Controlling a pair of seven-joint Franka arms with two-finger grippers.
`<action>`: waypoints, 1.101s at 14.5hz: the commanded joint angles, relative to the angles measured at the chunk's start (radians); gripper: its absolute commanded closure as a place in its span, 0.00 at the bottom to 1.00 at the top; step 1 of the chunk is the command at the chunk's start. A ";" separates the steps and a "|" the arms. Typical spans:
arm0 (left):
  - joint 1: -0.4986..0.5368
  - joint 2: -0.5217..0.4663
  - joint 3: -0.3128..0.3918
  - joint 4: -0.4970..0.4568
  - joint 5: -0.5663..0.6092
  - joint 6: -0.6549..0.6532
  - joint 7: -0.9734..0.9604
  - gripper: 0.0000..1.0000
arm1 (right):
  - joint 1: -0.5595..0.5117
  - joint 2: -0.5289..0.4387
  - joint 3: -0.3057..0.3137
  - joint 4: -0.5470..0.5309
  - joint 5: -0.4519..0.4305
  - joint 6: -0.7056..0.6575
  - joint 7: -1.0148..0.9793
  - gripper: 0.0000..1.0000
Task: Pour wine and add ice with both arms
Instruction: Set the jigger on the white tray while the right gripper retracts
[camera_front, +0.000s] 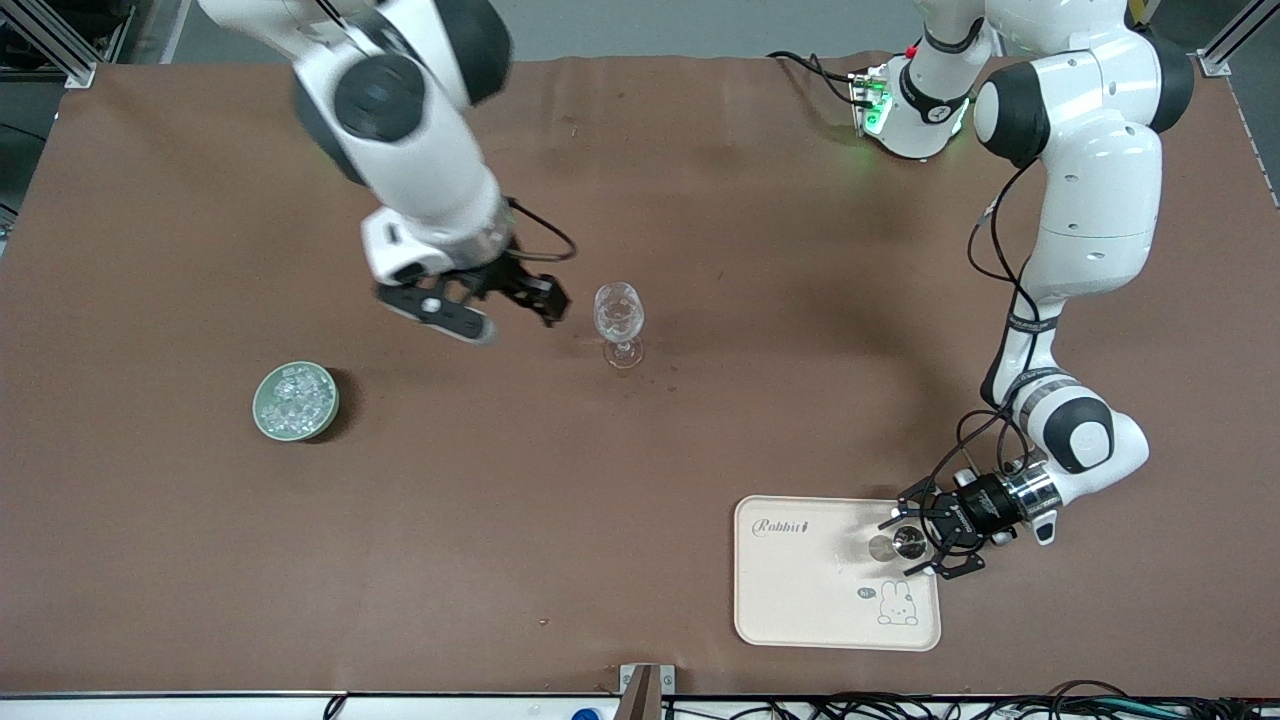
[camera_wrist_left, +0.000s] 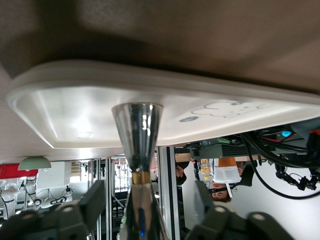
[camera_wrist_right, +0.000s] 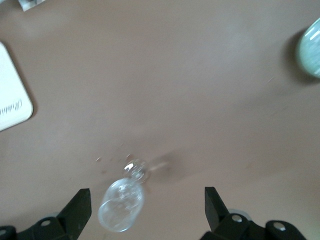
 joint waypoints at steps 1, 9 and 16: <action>0.007 -0.040 0.008 -0.029 0.002 -0.014 0.010 0.00 | -0.029 -0.122 -0.136 -0.043 -0.005 -0.043 -0.210 0.00; 0.010 -0.115 0.025 -0.045 0.378 -0.028 0.010 0.00 | -0.081 -0.227 -0.501 -0.055 0.012 -0.080 -0.805 0.00; 0.002 -0.176 0.138 -0.001 0.655 -0.090 0.011 0.00 | -0.125 -0.222 -0.569 0.003 0.024 -0.101 -0.991 0.00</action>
